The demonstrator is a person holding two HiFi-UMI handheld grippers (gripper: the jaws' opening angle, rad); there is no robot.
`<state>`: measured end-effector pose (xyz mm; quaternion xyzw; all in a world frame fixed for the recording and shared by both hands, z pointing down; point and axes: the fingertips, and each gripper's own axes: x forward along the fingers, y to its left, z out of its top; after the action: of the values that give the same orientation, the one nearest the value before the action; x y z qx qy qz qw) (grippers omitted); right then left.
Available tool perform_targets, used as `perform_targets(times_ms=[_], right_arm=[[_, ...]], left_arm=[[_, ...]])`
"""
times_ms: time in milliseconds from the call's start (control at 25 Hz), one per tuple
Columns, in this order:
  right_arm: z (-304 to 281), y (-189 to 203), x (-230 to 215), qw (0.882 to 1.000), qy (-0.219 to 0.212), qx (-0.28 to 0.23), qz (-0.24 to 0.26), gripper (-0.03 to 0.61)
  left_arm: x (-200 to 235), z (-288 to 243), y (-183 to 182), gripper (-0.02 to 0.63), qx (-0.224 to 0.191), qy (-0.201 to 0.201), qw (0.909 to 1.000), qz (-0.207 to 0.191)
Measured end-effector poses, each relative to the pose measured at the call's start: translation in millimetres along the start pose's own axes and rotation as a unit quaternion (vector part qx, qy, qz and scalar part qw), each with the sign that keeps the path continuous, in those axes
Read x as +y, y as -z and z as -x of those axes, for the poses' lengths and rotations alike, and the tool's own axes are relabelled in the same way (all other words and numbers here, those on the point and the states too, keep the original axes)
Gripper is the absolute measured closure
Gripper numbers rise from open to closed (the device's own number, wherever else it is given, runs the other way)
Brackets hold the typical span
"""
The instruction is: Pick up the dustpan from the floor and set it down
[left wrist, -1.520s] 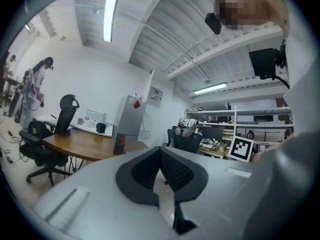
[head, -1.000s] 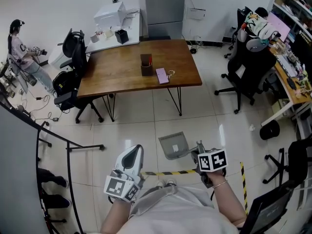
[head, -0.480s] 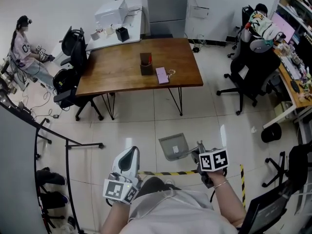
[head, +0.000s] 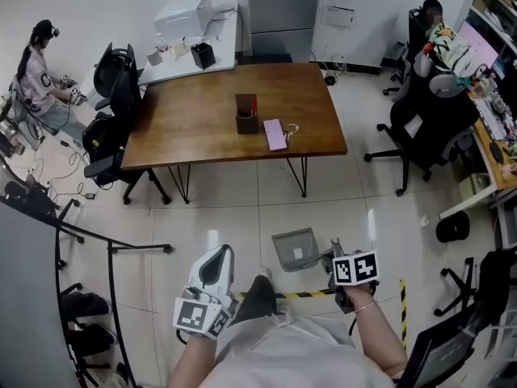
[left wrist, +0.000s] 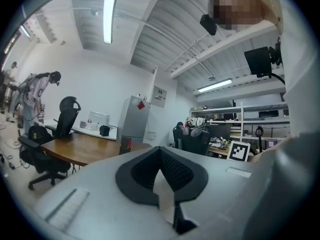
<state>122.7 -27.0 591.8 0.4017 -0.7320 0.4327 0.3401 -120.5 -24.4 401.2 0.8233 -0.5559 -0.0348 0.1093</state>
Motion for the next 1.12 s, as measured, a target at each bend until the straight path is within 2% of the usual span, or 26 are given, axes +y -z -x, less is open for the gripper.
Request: perform_targets(times_ms=[280,400,800,1120], right_arm=[[-37,-51,-17,0.999,0.029,0.009,-0.027,0.575],[-58,-70,-24,0.999,0.033,0.004,-0.042,0.575],[-142,-115,-53,0.998,0.038,0.012,-0.053,0.575],[-215,-131,-76,0.998,0.042,0.01,-0.048,0.575]], left_arm=[[52,-78,-18,0.6,0.001,0.04,0.9991,0.013],[65,-100,-18,0.6,0.01,0.044,0.9989,0.015],[78,-133,33,0.6,0.068,0.033,0.9968,0.025],[100,-150,78,0.6,0.079,0.023,0.9964,0.022]])
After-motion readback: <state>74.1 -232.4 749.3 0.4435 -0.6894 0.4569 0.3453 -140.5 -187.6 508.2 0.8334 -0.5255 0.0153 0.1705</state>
